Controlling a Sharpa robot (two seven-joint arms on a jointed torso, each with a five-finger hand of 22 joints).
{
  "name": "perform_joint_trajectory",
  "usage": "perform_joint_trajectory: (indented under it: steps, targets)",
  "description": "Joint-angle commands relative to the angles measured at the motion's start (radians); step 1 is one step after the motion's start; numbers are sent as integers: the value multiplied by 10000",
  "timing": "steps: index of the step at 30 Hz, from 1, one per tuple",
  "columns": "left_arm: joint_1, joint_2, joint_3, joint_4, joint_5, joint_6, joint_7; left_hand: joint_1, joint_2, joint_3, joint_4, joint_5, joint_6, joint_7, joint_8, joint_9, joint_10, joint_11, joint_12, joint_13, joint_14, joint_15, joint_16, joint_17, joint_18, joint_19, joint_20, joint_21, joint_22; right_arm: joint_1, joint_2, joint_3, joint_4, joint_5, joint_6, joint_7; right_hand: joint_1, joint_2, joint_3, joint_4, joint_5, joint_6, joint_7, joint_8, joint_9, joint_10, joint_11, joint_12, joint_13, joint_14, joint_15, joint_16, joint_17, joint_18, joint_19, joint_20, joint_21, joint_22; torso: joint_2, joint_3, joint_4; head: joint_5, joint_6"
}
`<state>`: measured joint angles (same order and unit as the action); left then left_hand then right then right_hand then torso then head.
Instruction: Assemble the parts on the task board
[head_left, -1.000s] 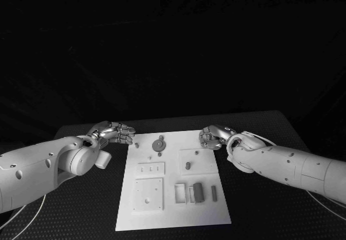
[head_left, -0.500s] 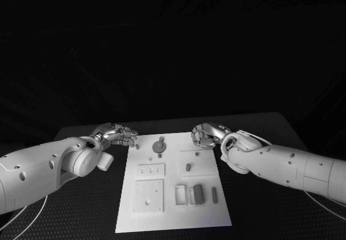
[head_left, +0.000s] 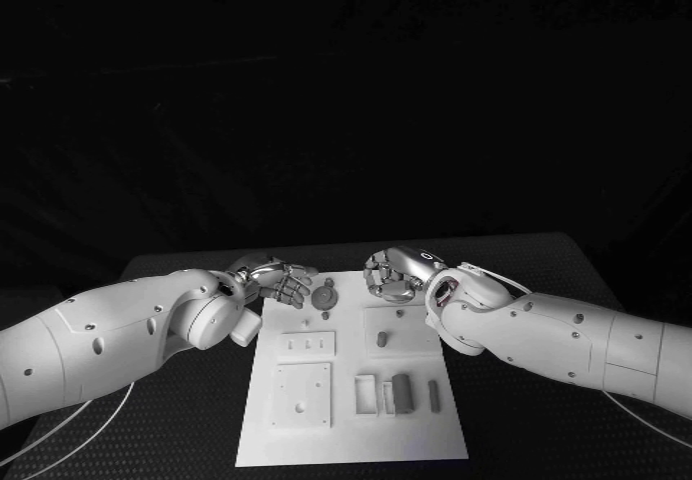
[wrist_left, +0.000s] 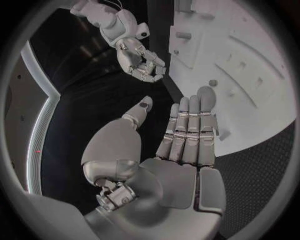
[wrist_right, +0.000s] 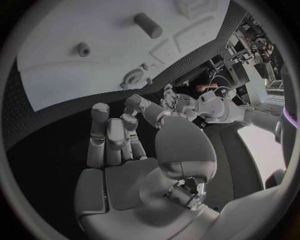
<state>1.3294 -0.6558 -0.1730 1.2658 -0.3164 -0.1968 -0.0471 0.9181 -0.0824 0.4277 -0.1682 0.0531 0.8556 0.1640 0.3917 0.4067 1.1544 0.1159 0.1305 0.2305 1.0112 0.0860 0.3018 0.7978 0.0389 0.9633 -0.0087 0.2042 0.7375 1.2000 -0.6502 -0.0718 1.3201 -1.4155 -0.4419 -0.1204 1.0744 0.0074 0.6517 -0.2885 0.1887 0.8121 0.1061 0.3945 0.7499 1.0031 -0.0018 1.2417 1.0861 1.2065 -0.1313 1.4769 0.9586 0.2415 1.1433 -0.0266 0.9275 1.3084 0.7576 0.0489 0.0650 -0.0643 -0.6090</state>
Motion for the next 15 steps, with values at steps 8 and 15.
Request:
perform_joint_trajectory:
  steps: [8, 15]
  targets:
    - [13, 553, 0, -33, -180, -216, -667, -484, 206, -600, -266, -38, -54, 58, -158, -75, 28, 42, -188, -29, 12, 73, -132, 126, 150, -41, 30, -135, 25, 2, 334, 6, 384, -459, 179, -424, 49, -47, 57, -26, 15, 2063, -332, -24, 1621, -196, -307, -76, -23, 83, -31, -46, 19, 203, 19, -65, 37, 177, -85, -20, -33, 140, 7]
    - [11, 685, -1, 71, -176, -136, -749, -549, 261, -737, -415, -37, -34, 43, -180, -89, 44, 39, -213, -26, 17, 75, -172, 158, 154, -22, 31, -168, 21, 2, 453, 6, 467, -489, 238, -467, 54, -53, 56, -26, 15, 2077, -336, -36, 1627, -183, -311, -83, -27, 95, -36, -48, 20, 203, 26, -69, 39, 177, -67, -20, -18, 105, 16]
